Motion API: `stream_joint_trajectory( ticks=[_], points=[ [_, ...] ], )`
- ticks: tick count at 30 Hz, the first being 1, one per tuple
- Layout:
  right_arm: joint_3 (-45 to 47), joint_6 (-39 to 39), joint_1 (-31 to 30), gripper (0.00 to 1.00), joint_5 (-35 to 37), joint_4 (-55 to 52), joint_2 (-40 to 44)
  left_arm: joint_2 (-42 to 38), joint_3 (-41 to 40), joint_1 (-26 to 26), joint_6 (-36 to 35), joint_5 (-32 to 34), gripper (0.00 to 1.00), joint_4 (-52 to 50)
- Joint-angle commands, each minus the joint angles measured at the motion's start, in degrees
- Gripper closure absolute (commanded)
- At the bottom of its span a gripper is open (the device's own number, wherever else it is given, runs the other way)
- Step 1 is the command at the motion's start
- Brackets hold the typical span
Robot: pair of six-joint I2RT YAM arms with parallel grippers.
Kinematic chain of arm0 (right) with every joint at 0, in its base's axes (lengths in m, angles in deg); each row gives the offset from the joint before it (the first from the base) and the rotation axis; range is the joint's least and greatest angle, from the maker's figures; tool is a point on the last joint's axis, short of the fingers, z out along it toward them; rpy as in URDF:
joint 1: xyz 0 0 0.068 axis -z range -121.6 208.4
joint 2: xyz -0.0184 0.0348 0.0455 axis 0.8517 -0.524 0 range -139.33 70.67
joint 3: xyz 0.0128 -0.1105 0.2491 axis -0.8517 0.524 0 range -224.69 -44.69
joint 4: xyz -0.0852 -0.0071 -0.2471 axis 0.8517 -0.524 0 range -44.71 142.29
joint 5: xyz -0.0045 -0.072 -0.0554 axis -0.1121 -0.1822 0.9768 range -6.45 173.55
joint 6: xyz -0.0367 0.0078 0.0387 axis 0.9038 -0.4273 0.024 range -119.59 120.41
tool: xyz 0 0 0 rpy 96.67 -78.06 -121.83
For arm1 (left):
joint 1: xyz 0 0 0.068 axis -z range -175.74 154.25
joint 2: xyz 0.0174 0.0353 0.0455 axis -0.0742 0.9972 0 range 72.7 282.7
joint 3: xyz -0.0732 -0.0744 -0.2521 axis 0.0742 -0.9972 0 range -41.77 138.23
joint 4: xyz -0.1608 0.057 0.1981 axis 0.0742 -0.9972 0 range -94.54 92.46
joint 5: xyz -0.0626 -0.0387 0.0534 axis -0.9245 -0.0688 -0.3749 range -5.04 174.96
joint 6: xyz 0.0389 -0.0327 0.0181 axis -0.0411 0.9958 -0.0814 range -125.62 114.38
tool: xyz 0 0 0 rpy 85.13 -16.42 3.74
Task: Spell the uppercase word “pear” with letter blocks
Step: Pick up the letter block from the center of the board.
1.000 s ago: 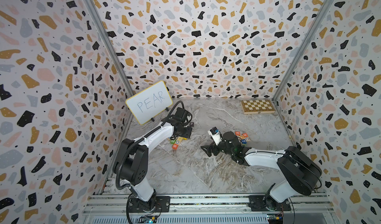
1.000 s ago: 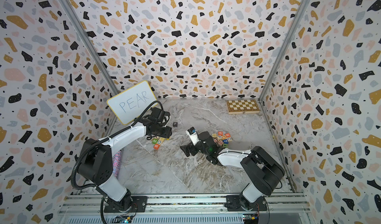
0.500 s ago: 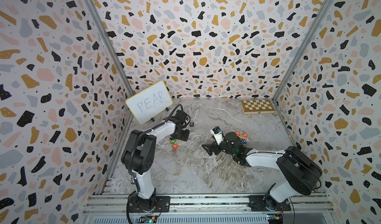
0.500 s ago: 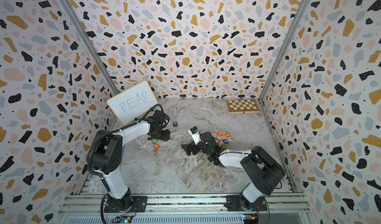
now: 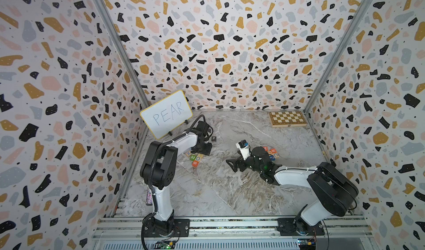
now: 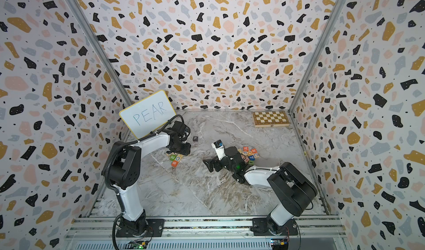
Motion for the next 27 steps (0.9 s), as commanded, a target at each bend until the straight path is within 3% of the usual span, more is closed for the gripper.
stream_joint_trajectory(
  ticks=[1, 9, 19, 27],
  points=[
    [0.13, -0.52, 0.03, 0.01, -0.65, 0.89, 0.49, 1.36, 2.16, 0.1, -0.27, 0.84, 0.44, -0.4],
    [-0.11, -0.61, 0.03, 0.0, -0.47, 0.73, -0.05, 3.03, 4.42, 0.36, -0.09, 0.58, 0.48, -1.4],
    [-0.22, -0.38, 0.03, 0.0, -0.65, 0.63, -0.18, -1.62, 2.34, 0.5, 1.0, 2.78, 0.48, -2.91],
    [-0.53, 0.58, 0.03, 0.0, -2.4, 0.45, -0.4, -1.46, 3.53, 0.63, 0.28, 0.45, 0.49, -4.73]
  ],
)
